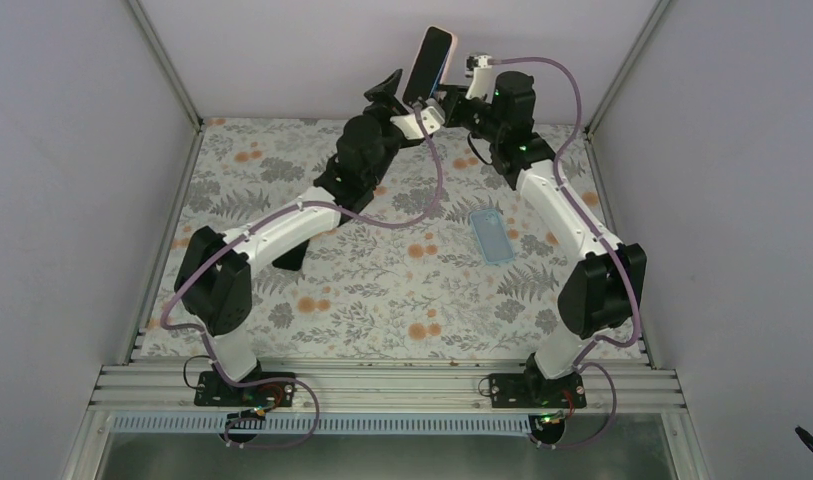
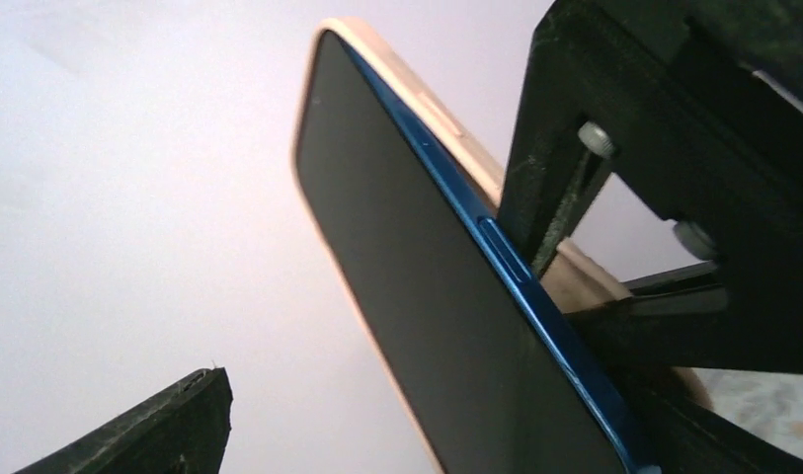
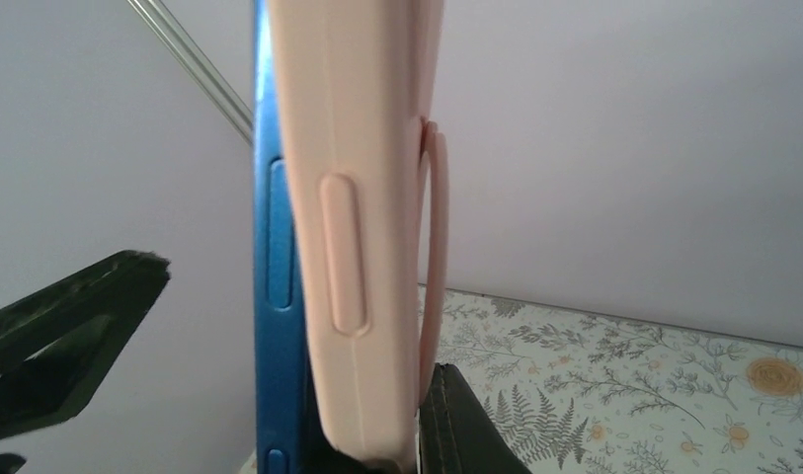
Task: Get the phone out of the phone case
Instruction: Remove the phone case from the phone.
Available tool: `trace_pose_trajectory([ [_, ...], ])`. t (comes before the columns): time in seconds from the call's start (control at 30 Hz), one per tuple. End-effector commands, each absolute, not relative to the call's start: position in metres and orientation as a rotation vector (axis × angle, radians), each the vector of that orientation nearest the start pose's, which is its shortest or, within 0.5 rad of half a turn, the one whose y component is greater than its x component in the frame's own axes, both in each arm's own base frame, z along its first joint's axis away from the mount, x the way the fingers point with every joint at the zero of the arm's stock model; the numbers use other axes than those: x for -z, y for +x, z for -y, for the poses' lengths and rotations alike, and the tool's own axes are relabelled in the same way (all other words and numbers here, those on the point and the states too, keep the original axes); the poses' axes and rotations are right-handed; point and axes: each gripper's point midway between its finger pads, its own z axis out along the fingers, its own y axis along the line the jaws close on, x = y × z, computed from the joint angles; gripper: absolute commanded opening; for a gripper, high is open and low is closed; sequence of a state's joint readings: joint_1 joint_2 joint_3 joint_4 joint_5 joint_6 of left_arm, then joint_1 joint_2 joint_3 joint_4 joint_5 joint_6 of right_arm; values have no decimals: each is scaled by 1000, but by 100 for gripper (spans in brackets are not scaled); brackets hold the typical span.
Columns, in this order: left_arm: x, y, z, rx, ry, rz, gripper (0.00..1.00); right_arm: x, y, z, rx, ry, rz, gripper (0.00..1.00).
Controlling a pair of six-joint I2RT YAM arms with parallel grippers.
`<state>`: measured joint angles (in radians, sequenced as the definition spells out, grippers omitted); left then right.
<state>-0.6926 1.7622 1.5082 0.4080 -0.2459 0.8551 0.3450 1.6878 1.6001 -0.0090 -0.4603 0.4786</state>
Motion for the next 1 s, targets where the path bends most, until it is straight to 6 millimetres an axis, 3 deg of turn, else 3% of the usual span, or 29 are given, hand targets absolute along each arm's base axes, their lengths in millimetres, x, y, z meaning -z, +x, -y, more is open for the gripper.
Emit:
trace_pose_trajectory([
  [0.0, -447, 472, 235, -650, 419, -1109, 88, -429, 429, -263, -1084, -384, -1631, 3],
  [0.17, -459, 476, 216, -647, 328, -1101, 85, -413, 404, -290, -1131, -571, -1639, 3],
  [0.23, -459, 482, 216, -617, 328, -1119, 74, -409, 391, -298, -1166, -657, -1634, 3],
  [0.4, -452, 486, 235, -590, 400, -1101, 63, -386, 362, -320, -1342, -902, -1674, 3],
  [0.57, -444, 485, 260, -546, 485, -1070, 53, -388, 332, -329, -1390, -1055, -1647, 3],
  [0.7, -440, 490, 267, -581, 482, -1054, 42, -387, 312, -332, -1494, -1189, -1623, 3],
  [0.87, -445, 486, 265, -609, 464, -1026, 3, -364, 310, -327, -1428, -1259, -1698, 3],
  [0.97, -452, 479, 255, -622, 458, -1021, 2, -348, 331, -313, -1249, -1194, -1792, 3],
])
